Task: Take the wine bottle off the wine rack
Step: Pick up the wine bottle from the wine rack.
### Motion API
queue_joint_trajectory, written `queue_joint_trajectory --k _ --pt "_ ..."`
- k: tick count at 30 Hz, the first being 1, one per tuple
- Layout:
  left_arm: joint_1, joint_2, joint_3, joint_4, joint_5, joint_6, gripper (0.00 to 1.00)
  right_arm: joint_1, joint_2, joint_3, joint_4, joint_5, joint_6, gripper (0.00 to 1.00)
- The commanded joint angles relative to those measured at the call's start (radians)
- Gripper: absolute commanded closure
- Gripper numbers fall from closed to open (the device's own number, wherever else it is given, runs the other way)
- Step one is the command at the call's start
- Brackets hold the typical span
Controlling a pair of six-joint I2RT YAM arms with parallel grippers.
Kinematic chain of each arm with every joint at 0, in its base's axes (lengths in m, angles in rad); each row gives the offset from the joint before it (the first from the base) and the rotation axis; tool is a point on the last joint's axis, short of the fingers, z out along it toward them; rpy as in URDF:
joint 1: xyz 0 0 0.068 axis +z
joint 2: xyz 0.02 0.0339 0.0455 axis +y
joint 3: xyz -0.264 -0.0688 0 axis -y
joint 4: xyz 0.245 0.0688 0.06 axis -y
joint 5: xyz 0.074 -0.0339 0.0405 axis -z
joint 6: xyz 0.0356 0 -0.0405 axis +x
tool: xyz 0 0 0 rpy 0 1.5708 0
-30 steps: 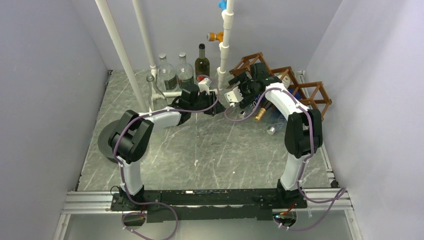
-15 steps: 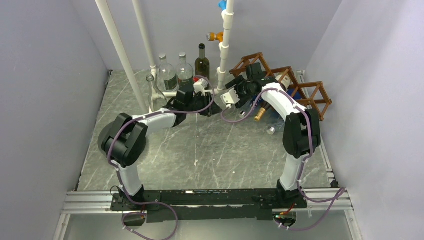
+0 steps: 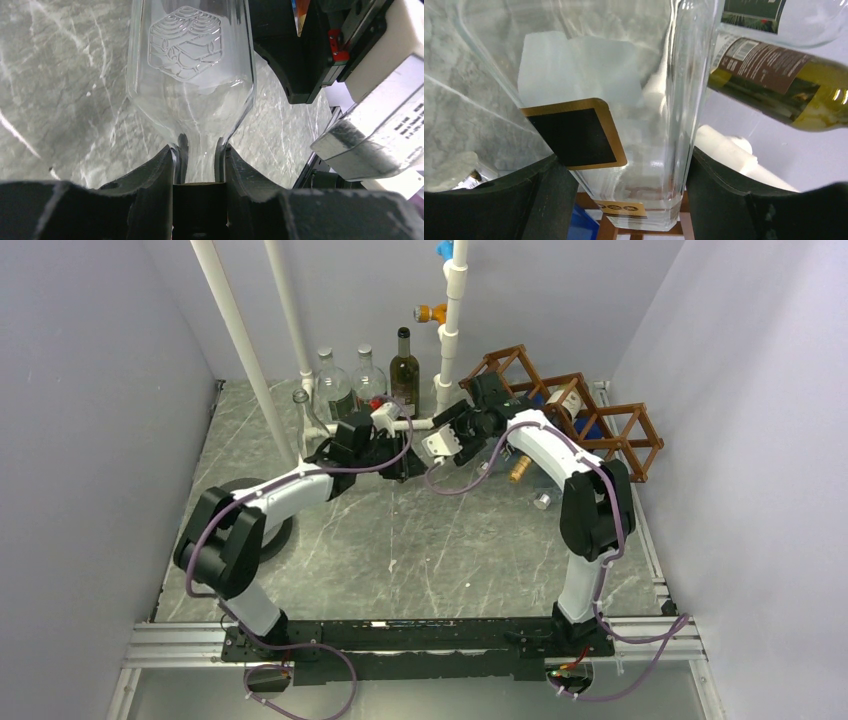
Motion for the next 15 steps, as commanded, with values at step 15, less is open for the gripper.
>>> queue_joint_trajectory --k 15 --pt "-0.011 -0.396 -0.081 -0.153 0.059 0.058 1.00 0.221 -0.111 -0.036 -0.025 -0.209 0.364 0.73"
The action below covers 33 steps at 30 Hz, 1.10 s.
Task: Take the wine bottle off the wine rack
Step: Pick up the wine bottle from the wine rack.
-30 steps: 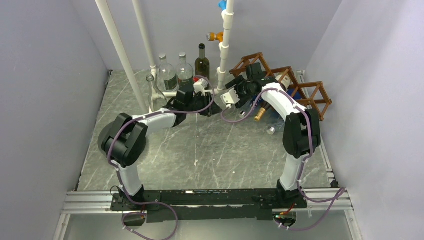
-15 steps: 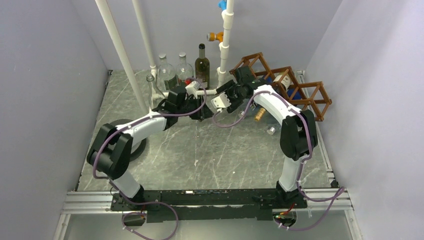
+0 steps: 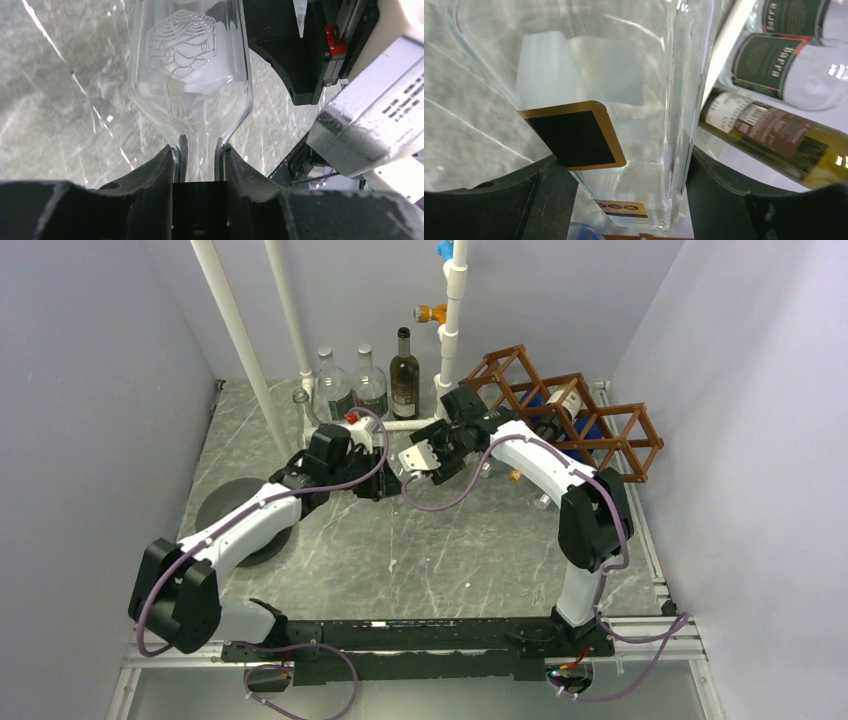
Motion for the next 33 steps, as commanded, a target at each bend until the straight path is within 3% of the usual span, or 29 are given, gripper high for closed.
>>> queue_joint_trajectory --k 1,11,17,29,33 --pt "-0.028 -0.111 0.011 0.165 0.128 0.017 1.00 0.085 -0.076 -0.037 0.029 -0.198 0.199 0.73" --pt "-0.028 -0.195 -0.017 0.002 0.148 0.013 1.00 0.143 -0.115 -0.146 0.116 -0.360 0.448 0.74" --pt "-0.028 -0.219 -0.012 -0.039 0.165 0.027 1.00 0.151 -0.137 -0.244 0.279 -0.423 0.598 0.74" --pt "-0.028 -0.200 0.060 -0.156 0.158 0.088 0.79 0.148 -0.210 -0.418 0.456 -0.521 0.700 0.75" --pt "-0.029 -0.212 0.063 -0.163 0.126 0.095 0.65 0.145 -0.230 -0.480 0.539 -0.539 0.749 0.76"
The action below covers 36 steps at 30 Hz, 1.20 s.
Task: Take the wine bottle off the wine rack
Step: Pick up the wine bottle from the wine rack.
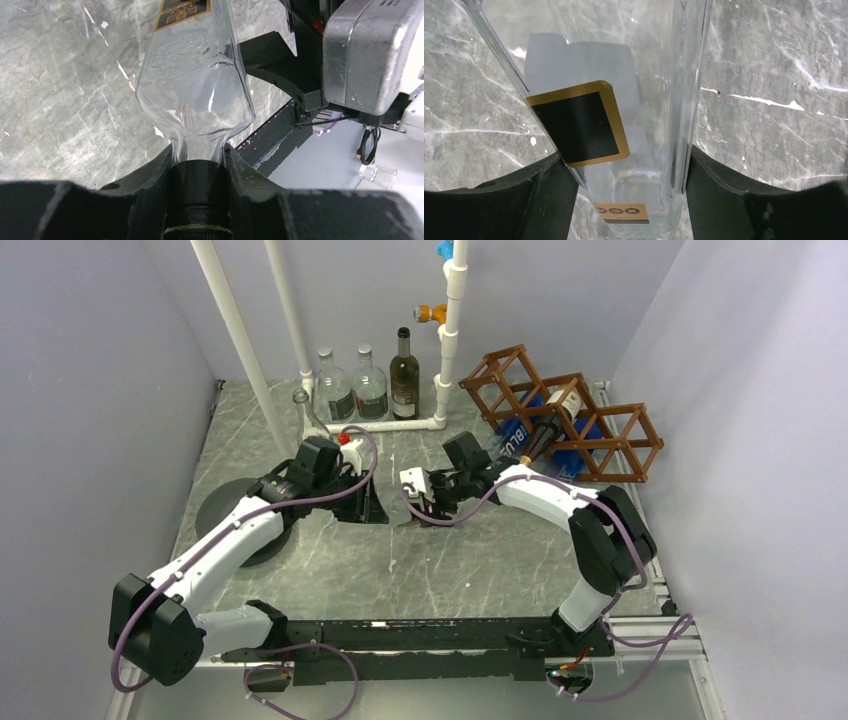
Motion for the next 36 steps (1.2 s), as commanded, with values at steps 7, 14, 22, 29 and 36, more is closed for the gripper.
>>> queue_joint_trajectory --k 7,14,22,29,36 --pt "-0.032 -0.061 0.064 0.273 0.052 -0.007 0.49 0.029 -0.080 -0.070 0.296 -0.291 0.201 0.77" --pt "-0.036 -0.104 0.034 0.326 0.002 -0.028 0.37 0.007 -0.099 -0.104 0.341 -0.310 0.242 0.77" --pt "-0.044 -0.137 -0.009 0.389 -0.093 -0.044 0.32 -0.029 -0.112 -0.153 0.451 -0.350 0.348 0.77" --pt "-0.074 -0.164 -0.074 0.512 -0.126 -0.014 0.29 -0.067 -0.116 -0.189 0.520 -0.394 0.408 0.77" --pt "-0.149 -0.196 -0.179 0.723 -0.179 0.135 0.27 -0.082 -0.111 -0.203 0.541 -0.416 0.427 0.76"
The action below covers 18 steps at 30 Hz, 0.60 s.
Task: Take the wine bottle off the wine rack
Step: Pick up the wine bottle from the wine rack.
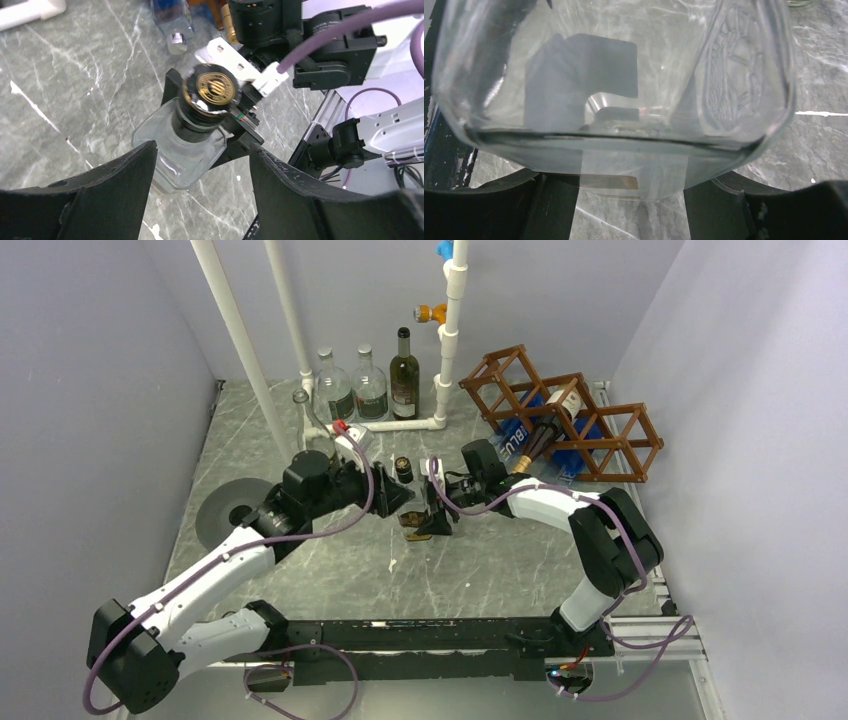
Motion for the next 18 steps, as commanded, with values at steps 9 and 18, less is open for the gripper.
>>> queue_joint_trajectory --k 9,18 --pt "-0.068 -0.042 -0.202 0.509 -0.106 0.271 0.27 -0.019 -0.065 0.002 0.158 -0.161 0.036 0.74" --pt "-0.069 0.061 -0.215 0.695 -0.089 0.267 0.29 -0.031 -0.063 -0.006 0.160 -0.171 0.030 0.71"
